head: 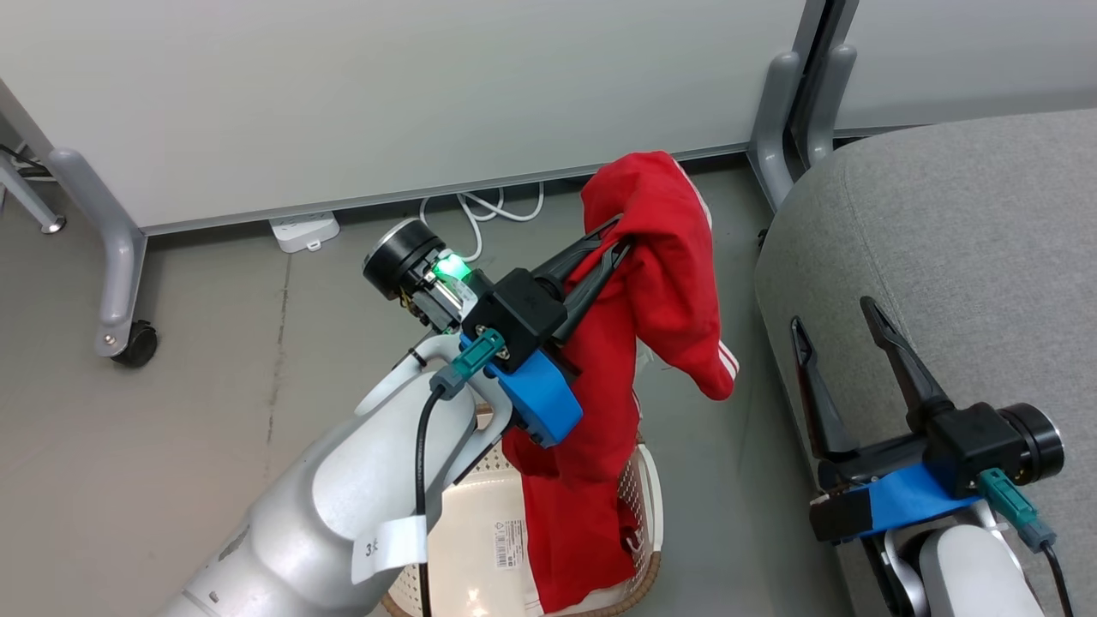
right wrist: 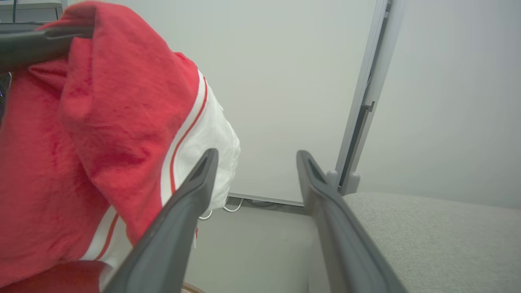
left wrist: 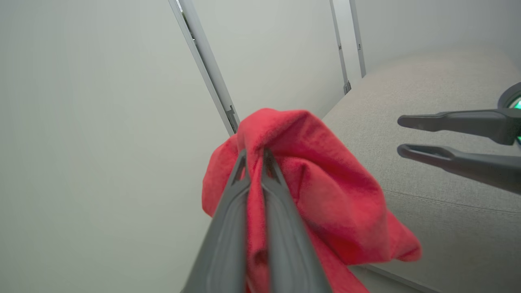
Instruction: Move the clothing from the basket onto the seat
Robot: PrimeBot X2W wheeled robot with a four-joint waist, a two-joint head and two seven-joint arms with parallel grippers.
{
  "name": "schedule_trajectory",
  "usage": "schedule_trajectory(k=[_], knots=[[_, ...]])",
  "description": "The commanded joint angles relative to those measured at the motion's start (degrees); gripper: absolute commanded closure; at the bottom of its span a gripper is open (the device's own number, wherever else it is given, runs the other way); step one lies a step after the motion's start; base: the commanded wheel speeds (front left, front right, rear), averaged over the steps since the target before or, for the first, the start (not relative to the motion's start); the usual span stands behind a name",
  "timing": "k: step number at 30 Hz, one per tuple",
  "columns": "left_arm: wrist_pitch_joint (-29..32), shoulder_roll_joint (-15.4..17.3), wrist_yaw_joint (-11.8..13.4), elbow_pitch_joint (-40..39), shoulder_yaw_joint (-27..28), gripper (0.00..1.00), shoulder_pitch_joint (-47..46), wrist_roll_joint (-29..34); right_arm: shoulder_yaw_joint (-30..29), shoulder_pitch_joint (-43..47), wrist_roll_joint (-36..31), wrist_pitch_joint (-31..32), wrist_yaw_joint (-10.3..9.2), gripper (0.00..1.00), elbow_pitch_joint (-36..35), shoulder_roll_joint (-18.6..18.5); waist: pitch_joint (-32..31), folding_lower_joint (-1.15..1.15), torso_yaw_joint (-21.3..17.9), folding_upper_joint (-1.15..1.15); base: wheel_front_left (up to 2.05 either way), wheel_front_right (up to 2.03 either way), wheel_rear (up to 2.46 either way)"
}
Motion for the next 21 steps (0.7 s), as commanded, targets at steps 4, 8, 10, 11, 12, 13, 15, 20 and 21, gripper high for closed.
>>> schedule_trajectory(k=[4, 8, 10, 11, 12, 13, 15, 20, 21], knots=[[-0.29, 0.21, -0.23, 0.34, 0.55, 1.0, 0.96, 0.27, 0.89, 1.25, 0.38, -0.22, 0.01, 0.0, -0.5, 0.22, -0.83, 0.01, 0.07, -0.01, 0.0, 0.0, 0.0], [-0.29, 0.14, -0.35, 0.47, 0.67, 1.0, 1.04, 0.38, 2.46, 1.35, 0.6, -0.22, 0.01, 0.0, -1.19, 0.32, -0.9, 0.01, 0.2, -0.01, 0.0, 0.0, 0.0], [-0.29, 0.19, -0.4, 0.6, 0.73, 1.0, 0.96, 0.48, 3.29, 1.49, 0.86, -0.22, 0.01, 0.0, -1.47, 0.31, -0.82, 0.01, 0.24, -0.01, 0.0, 0.0, 0.0], [-0.29, 0.2, -0.43, 0.63, 0.77, 1.0, 0.85, 0.44, 3.91, 1.51, 0.98, -0.22, 0.01, 0.0, -1.71, 0.36, -0.74, 0.01, 0.26, -0.01, 0.0, 0.0, 0.0], [-0.29, 0.21, -0.45, 0.69, 0.83, 1.0, 0.76, 0.44, 4.64, 1.62, 1.21, -0.22, 0.01, 0.0, -1.88, 0.44, -0.67, 0.01, 0.26, -0.01, 0.0, 0.0, 0.0], [-0.29, 0.23, -0.46, 0.71, 0.89, 1.0, 0.69, 0.5, 5.67, 1.82, 1.27, -0.22, 0.01, 0.0, -2.02, 0.5, -0.62, 0.01, 0.26, -0.01, 0.0, 0.0, 0.0], [-0.29, 0.23, -0.49, 0.8, 0.94, 1.0, 0.5, 0.62, 7.79, 2.26, 1.64, -0.22, 0.01, 0.0, -2.29, 0.61, -0.48, 0.01, 0.28, -0.01, 0.0, 0.0, 0.0], [-0.29, -0.05, -0.51, 0.97, 0.98, 1.0, -0.05, 0.87, 12.95, 2.77, 2.55, -0.22, 0.01, 0.0, -2.51, 0.94, 0.06, 0.01, 0.42, -0.01, 0.0, 0.0, 0.0], [-0.29, -0.11, -0.52, 1.01, 0.98, 1.0, -0.22, 0.89, 13.8, 2.72, 2.7, -0.21, 0.01, 0.0, -2.26, 0.99, 0.21, 0.01, 0.5, -0.01, 0.0, 0.0, 0.0]])
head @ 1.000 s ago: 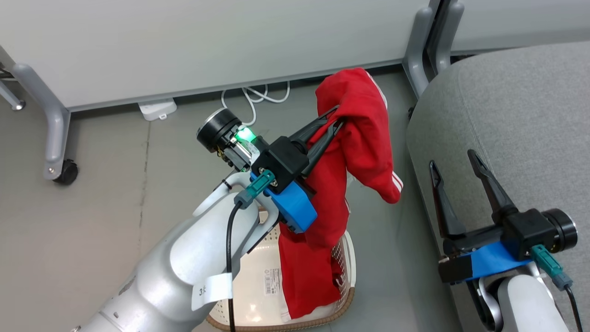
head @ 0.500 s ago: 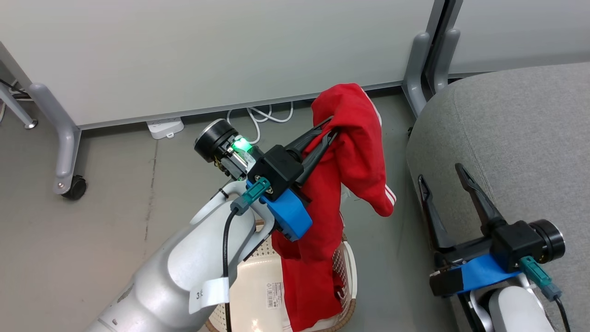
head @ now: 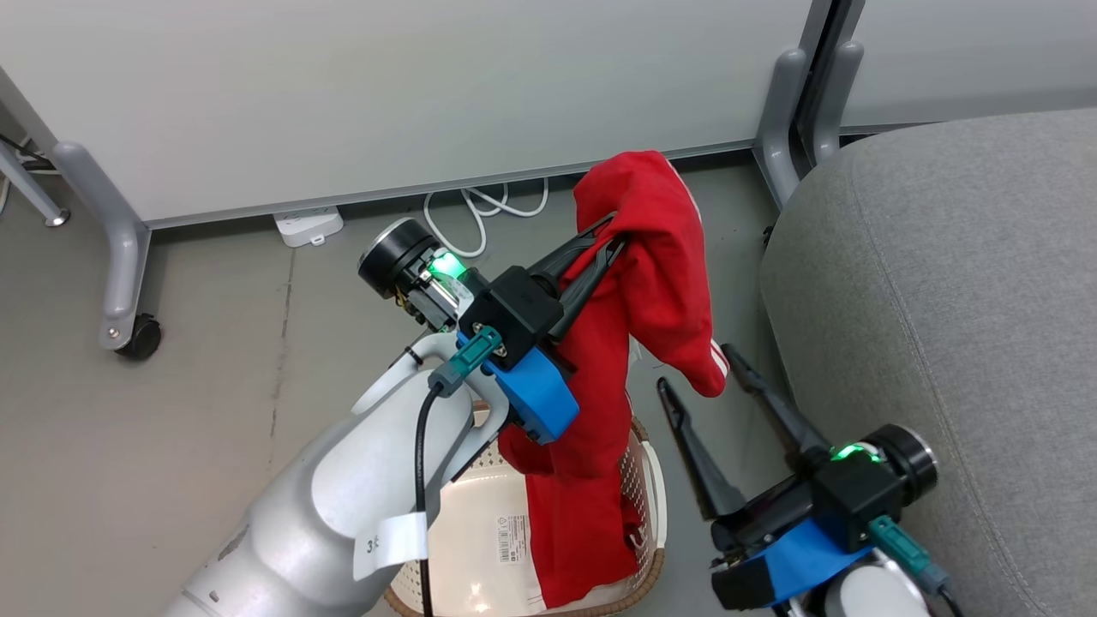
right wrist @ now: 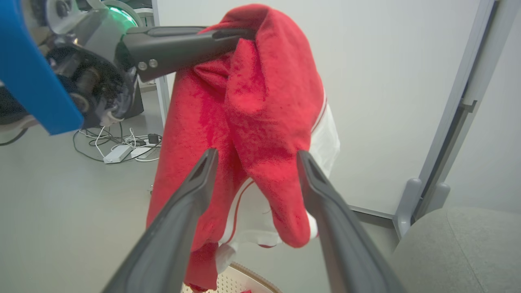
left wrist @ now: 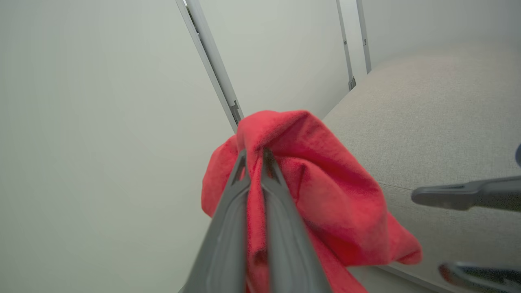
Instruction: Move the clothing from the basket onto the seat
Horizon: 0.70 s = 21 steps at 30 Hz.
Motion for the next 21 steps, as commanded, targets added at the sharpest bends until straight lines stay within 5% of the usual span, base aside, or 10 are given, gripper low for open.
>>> schedule_trajectory(k=[1, 21], knots=[[-0.29, -0.03, -0.31, 0.15, 0.15, 1.0, -0.79, 0.05, 1.03, 0.49, 0.41, -0.21, 0.01, 0.0, 0.51, 0.21, 0.28, 0.0, 0.17, 0.0, 0.0, 0.0, 0.0], [-0.29, -1.94, -0.29, -0.89, -0.55, 1.0, -3.11, 1.02, 9.57, -13.18, 3.82, -0.22, 0.01, 0.0, 13.8, 0.52, 3.93, 0.0, 2.09, 0.0, 0.0, 0.0, 0.0]])
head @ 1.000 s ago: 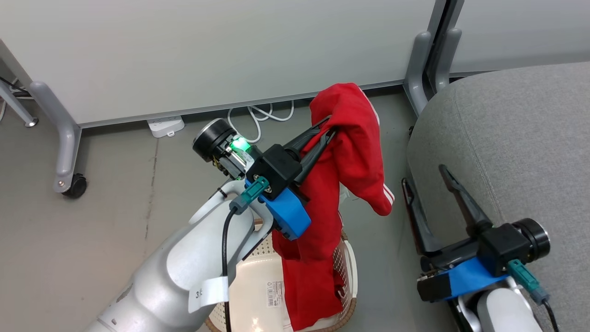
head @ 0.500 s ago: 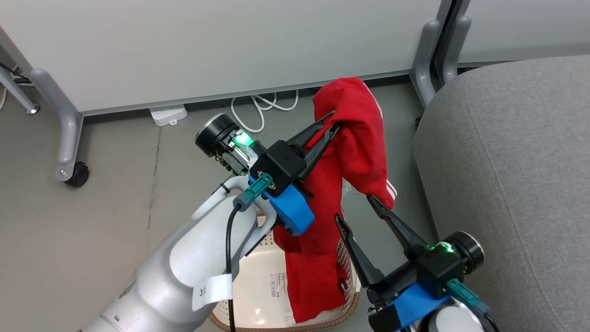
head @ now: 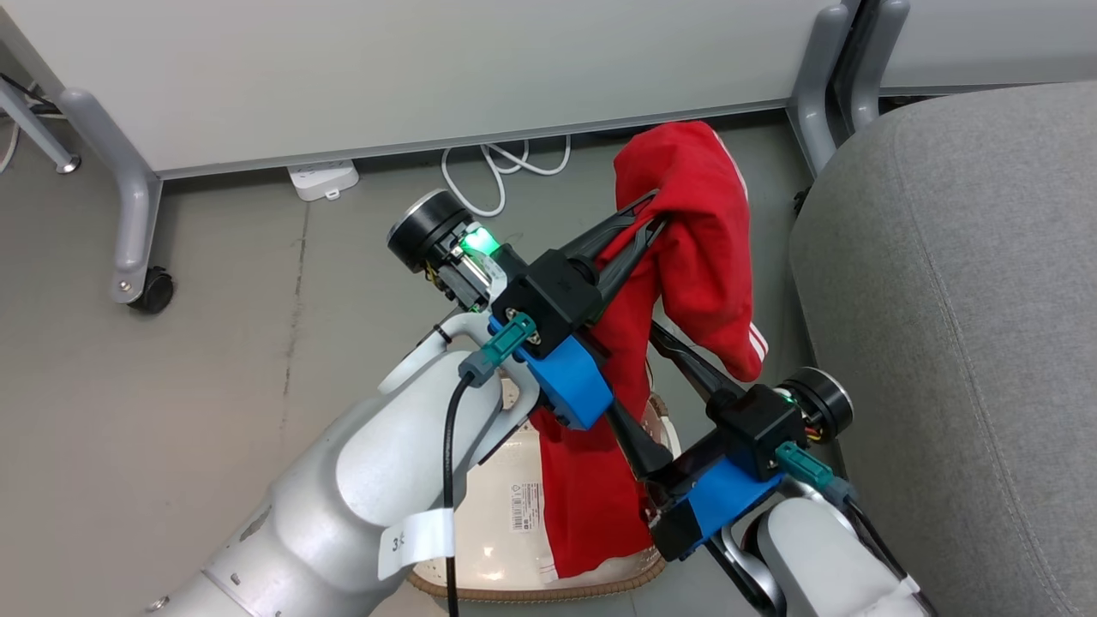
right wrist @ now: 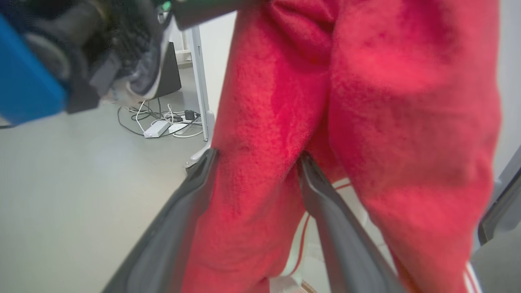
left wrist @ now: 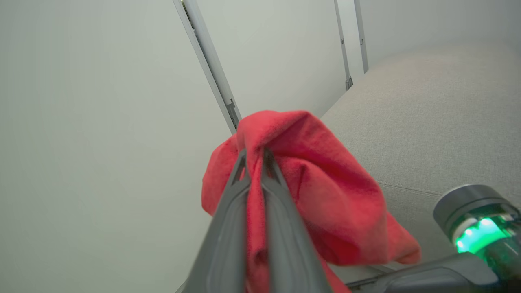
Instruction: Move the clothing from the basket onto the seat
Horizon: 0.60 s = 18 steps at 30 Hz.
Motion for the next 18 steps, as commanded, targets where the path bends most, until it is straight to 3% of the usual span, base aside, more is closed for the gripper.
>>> schedule_trajectory(k=[1, 13, 14, 15, 16, 18], knots=[[-0.29, -0.14, -0.08, -0.27, 0.1, 1.0, -0.75, 0.1, 0.3, -1.22, 0.23, -0.21, 0.01, 0.0, 0.38, 0.07, 0.29, 0.0, 0.26, 0.0, 0.0, 0.0, 0.0], [-0.29, -1.69, -0.09, -0.81, -1.3, 1.0, -2.32, -0.15, 0.89, -7.81, 4.73, -0.22, 0.01, 0.0, 6.52, 0.03, 2.0, 0.0, 2.04, 0.0, 0.0, 0.0, 0.0], [-0.29, -1.74, -0.09, -0.82, -1.34, 1.0, -2.37, -0.18, 0.78, -8.11, 5.05, -0.21, 0.01, 0.07, 7.04, 0.06, 2.09, 0.0, 2.12, 0.0, 0.0, 0.0, 0.0], [-0.29, -1.78, -0.09, -0.8, -1.35, 1.0, -2.43, -0.21, 0.67, -8.33, 5.34, -0.22, 0.01, 0.64, 7.46, 0.03, 2.15, 0.0, 2.18, 0.0, 0.0, 0.0, 0.0], [-0.29, -1.85, -0.09, -0.79, -1.36, 1.0, -2.5, -0.22, 0.61, -8.55, 5.51, -0.22, 0.01, 1.0, 7.66, 0.02, 2.2, 0.0, 2.22, 0.0, 0.0, 0.0, 0.0], [-0.29, -1.95, -0.09, -0.76, -1.33, 1.0, -2.57, -0.21, 0.65, -8.87, 5.81, -0.22, 0.01, 1.0, 8.22, 0.02, 2.22, 0.0, 2.24, 0.0, 0.0, 0.0, 0.0]])
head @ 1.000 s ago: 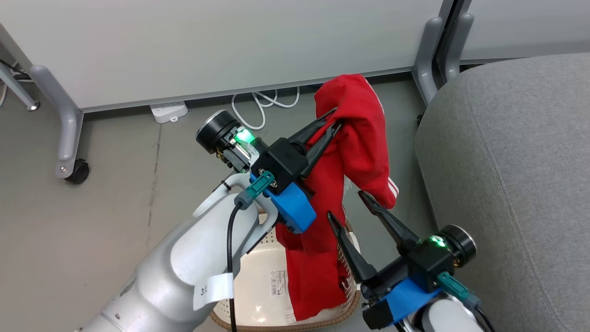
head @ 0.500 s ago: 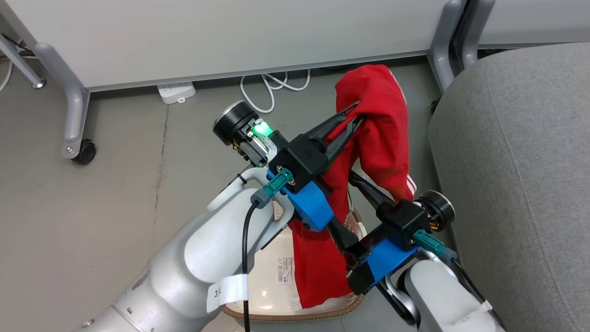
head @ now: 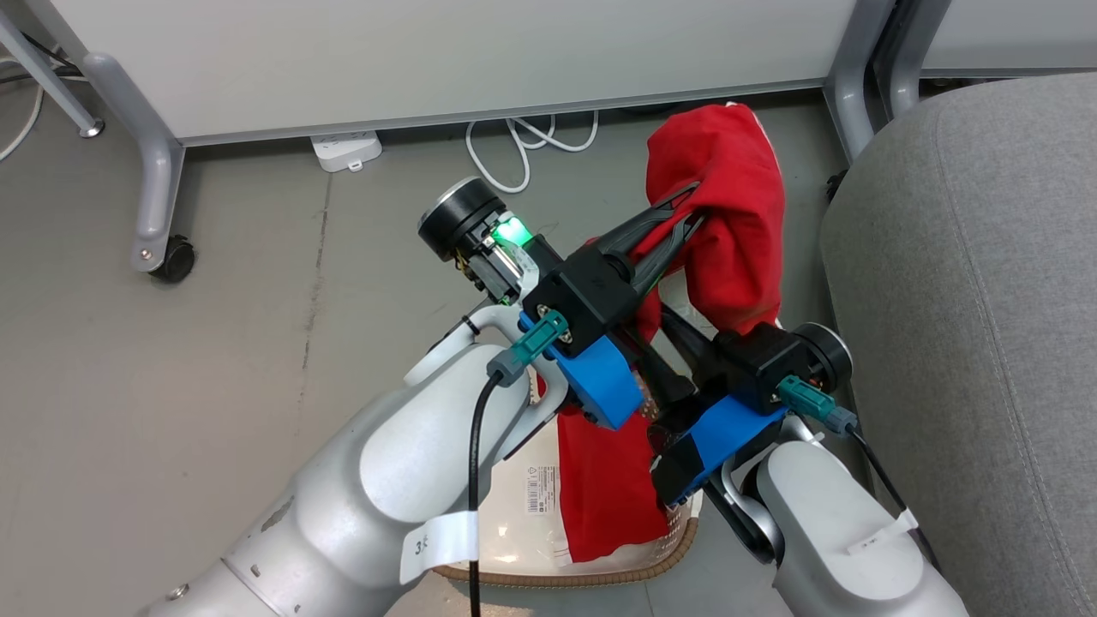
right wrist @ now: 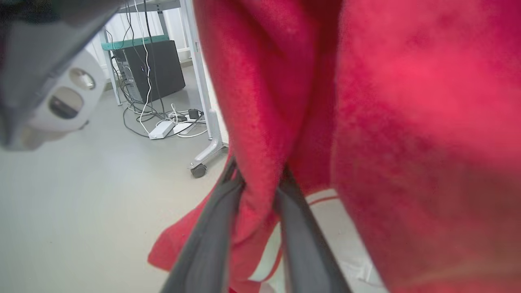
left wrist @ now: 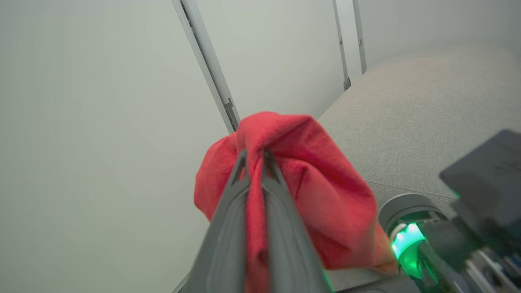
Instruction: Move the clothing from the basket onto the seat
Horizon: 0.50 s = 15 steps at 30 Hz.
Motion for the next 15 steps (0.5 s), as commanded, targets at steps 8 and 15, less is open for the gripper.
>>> schedule_trajectory(k=[8, 15], knots=[[-0.3, 0.0, -0.08, -0.12, 0.35, 1.0, -0.65, 0.09, 0.3, -0.92, 0.29, -0.22, 0.03, 1.0, 0.33, -0.04, -0.25, 0.0, -0.19, 0.0, 0.0, 0.0, 0.0], [-0.3, 0.1, -0.08, -0.18, 0.6, 1.0, -0.53, 0.23, 0.73, -0.64, 0.39, -0.22, 0.02, 1.0, 0.39, -0.03, -0.44, 0.0, -0.37, 0.0, 0.0, 0.0, 0.0]])
